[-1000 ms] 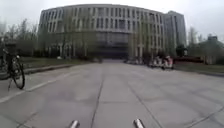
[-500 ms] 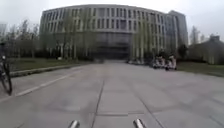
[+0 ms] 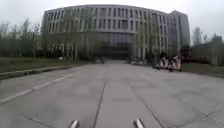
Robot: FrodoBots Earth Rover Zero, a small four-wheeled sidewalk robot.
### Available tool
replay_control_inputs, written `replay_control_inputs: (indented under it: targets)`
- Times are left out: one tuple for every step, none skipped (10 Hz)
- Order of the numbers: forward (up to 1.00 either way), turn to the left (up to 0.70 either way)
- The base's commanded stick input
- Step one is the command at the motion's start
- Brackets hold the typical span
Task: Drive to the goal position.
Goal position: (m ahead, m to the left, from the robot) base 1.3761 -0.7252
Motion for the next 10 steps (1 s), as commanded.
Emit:
replay_control_inputs:
  targets:
    - [0.7,0.0]
    - [0.7,0.0]
    - [0.7,0.0]
    - [0.7,0.0]
    - [0.7,0.0]
    - [0.7,0.0]
    - [0.7,0.0]
    - [0.7,0.0]
    - [0.7,0.0]
    - [0.7,0.0]
